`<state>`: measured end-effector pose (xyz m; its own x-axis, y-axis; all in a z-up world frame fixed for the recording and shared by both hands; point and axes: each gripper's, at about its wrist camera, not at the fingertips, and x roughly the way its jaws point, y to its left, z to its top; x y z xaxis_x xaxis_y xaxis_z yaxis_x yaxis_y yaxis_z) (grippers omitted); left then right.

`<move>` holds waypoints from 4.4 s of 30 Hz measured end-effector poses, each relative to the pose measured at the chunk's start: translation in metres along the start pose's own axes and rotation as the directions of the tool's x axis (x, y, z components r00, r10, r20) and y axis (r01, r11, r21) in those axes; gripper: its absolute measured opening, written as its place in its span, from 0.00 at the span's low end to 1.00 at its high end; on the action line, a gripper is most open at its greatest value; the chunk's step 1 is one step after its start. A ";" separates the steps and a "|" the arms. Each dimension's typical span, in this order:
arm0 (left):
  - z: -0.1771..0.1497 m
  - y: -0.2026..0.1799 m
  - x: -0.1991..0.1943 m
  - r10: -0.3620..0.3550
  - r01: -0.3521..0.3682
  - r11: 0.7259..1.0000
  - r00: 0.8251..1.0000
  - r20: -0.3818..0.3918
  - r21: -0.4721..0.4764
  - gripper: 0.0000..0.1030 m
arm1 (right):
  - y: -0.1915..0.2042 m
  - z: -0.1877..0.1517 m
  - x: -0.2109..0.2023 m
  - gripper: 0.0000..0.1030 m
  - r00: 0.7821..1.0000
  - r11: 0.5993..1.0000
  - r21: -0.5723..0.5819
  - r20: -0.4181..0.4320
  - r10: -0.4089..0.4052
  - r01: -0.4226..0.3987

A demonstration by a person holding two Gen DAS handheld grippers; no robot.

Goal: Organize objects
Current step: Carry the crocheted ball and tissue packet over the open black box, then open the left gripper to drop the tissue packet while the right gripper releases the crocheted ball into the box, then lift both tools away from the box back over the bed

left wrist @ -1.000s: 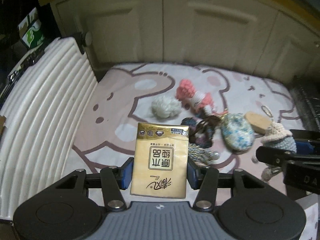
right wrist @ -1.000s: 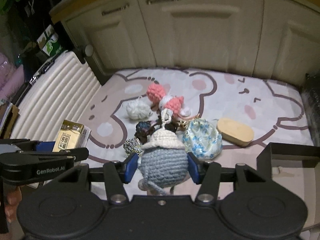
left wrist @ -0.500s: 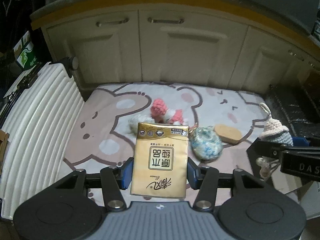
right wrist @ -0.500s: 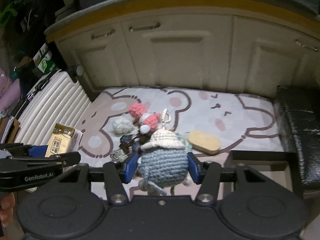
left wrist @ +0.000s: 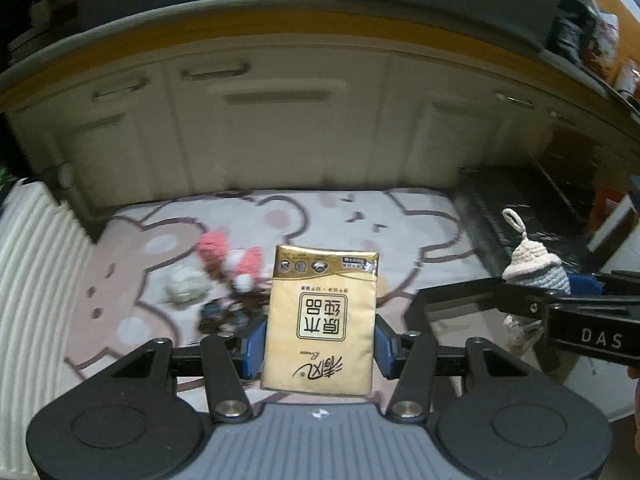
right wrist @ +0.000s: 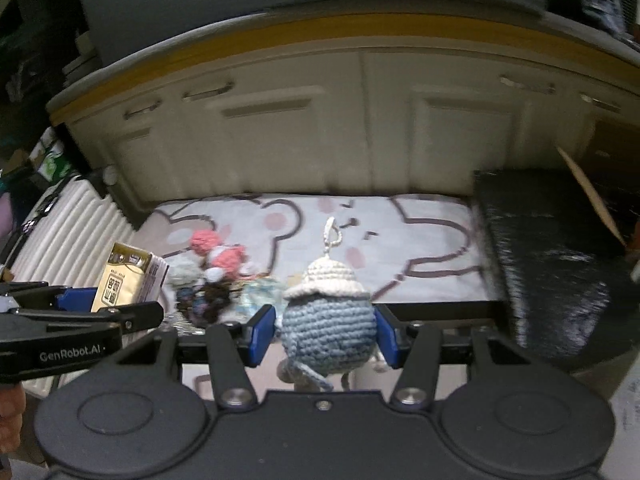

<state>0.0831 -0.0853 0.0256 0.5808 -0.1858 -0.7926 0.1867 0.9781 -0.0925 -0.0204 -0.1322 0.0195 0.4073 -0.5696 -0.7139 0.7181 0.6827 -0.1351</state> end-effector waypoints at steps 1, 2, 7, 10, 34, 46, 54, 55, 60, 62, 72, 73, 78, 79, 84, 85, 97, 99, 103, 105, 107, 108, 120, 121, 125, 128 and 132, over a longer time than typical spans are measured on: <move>0.001 -0.006 0.003 -0.013 0.013 1.000 1.000 -0.004 0.007 0.52 | -0.006 -0.001 -0.001 0.53 1.000 1.000 0.006 -0.002 -0.009 0.009; 0.003 -0.014 0.007 -0.026 0.026 1.000 1.000 -0.010 0.011 0.52 | -0.013 -0.001 -0.002 0.53 1.000 1.000 0.010 -0.005 -0.019 0.019; 0.008 -0.044 0.023 -0.081 0.081 0.996 0.996 -0.035 0.022 0.52 | -0.045 -0.003 -0.002 0.53 0.998 0.997 0.034 -0.023 -0.063 0.063; 0.010 -0.061 0.035 -0.109 0.110 0.994 0.993 -0.052 0.016 0.52 | -0.063 -0.005 0.001 0.53 0.996 0.995 0.047 -0.043 -0.083 0.085; -0.025 -0.119 0.150 -0.242 0.193 0.964 0.923 -0.300 -0.185 0.52 | -0.138 -0.043 0.075 0.53 0.946 0.965 0.204 -0.310 -0.094 0.163; -0.038 -0.121 0.160 -0.271 0.195 0.948 0.909 -0.316 -0.253 0.52 | -0.149 -0.052 0.087 0.53 0.928 0.960 0.203 -0.355 -0.111 0.192; -0.039 -0.124 0.157 -0.251 0.183 0.955 0.918 -0.308 -0.235 0.53 | -0.149 -0.054 0.087 0.53 0.927 0.960 0.207 -0.360 -0.104 0.188; -0.039 -0.125 0.157 -0.246 0.179 0.956 0.920 -0.304 -0.231 0.53 | -0.149 -0.054 0.087 0.53 0.927 0.960 0.209 -0.361 -0.102 0.187; -0.037 -0.123 0.153 -0.240 0.168 0.955 0.924 -0.298 -0.245 0.64 | -0.146 -0.056 0.090 0.53 0.925 0.958 0.215 -0.367 -0.100 0.189; -0.036 -0.124 0.148 -0.202 0.142 0.966 0.937 -0.286 -0.218 0.73 | -0.147 -0.056 0.090 0.53 0.924 0.956 0.218 -0.369 -0.103 0.194; -0.035 -0.117 0.146 -0.180 0.126 0.973 0.939 -0.293 -0.195 0.79 | -0.144 -0.057 0.089 0.55 0.926 0.954 0.237 -0.368 -0.084 0.181; -0.035 -0.116 0.147 -0.175 0.121 0.974 0.939 -0.296 -0.191 0.80 | -0.144 -0.057 0.089 0.55 0.926 0.953 0.243 -0.368 -0.080 0.179; -0.036 -0.112 0.149 -0.161 0.106 0.976 0.940 -0.302 -0.191 0.83 | -0.144 -0.059 0.091 0.64 0.924 0.946 0.263 -0.375 -0.079 0.188; -0.036 -0.112 0.149 -0.161 0.106 0.976 0.939 -0.303 -0.191 0.83 | -0.144 -0.059 0.090 0.64 0.923 0.946 0.260 -0.376 -0.083 0.191; -0.036 -0.113 0.147 -0.161 0.110 0.978 0.939 -0.304 -0.179 0.87 | -0.146 -0.058 0.085 0.65 0.923 0.943 0.262 -0.374 -0.094 0.203; -0.036 -0.114 0.146 -0.160 0.110 0.978 0.939 -0.304 -0.175 0.88 | -0.146 -0.058 0.083 0.65 0.921 0.942 0.261 -0.376 -0.104 0.213; -0.034 -0.108 0.128 -0.145 0.116 0.987 0.946 -0.291 -0.114 0.97 | -0.141 -0.058 0.065 0.66 0.929 0.939 0.267 -0.352 -0.115 0.218; -0.034 -0.107 0.124 -0.137 0.112 0.988 0.949 -0.286 -0.103 0.98 | -0.139 -0.057 0.061 0.67 0.931 0.939 0.266 -0.345 -0.116 0.216; -0.033 -0.101 0.114 -0.131 0.109 0.990 0.954 -0.270 -0.092 0.98 | -0.135 -0.055 0.052 0.70 0.938 0.941 0.265 -0.327 -0.118 0.211; -0.032 -0.099 0.109 -0.126 0.107 0.991 0.958 -0.259 -0.085 0.99 | -0.132 -0.054 0.046 0.72 0.941 0.942 0.263 -0.315 -0.120 0.208; -0.032 -0.097 0.104 -0.120 0.104 0.992 0.961 -0.247 -0.076 1.00 | -0.129 -0.052 0.040 0.74 0.945 0.942 0.261 -0.302 -0.126 0.210; -0.031 -0.096 0.102 -0.118 0.104 0.992 0.963 -0.243 -0.072 1.00 | -0.128 -0.052 0.037 0.76 0.946 0.943 0.256 -0.297 -0.132 0.212; -0.034 -0.085 0.077 -0.092 0.089 0.996 0.975 -0.201 -0.019 1.00 | -0.120 -0.047 0.007 0.93 0.951 0.939 0.234 -0.240 -0.196 0.253; -0.034 -0.084 0.075 -0.090 0.089 0.996 0.976 -0.198 -0.016 1.00 | -0.119 -0.047 0.005 0.94 0.951 0.938 0.232 -0.236 -0.201 0.256; -0.035 -0.081 0.066 -0.091 0.092 0.996 0.980 -0.179 -0.002 1.00 | -0.116 -0.048 -0.003 0.98 0.951 0.936 0.225 -0.216 -0.223 0.271; -0.036 -0.079 0.061 -0.098 0.100 0.995 0.982 -0.164 0.005 1.00 | -0.114 -0.050 -0.008 1.00 0.951 0.934 0.226 -0.207 -0.230 0.275; -0.035 -0.077 0.055 -0.110 0.114 0.993 0.983 -0.150 0.015 1.00 | -0.110 -0.051 -0.014 1.00 0.948 0.933 0.212 -0.195 -0.250 0.290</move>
<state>0.0725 -0.1675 -0.0320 0.4313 -0.2761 -0.8589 0.2632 0.9491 -0.1730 -0.1341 -0.1764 0.0089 0.0964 -0.6214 -0.7776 0.9079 0.3751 -0.1871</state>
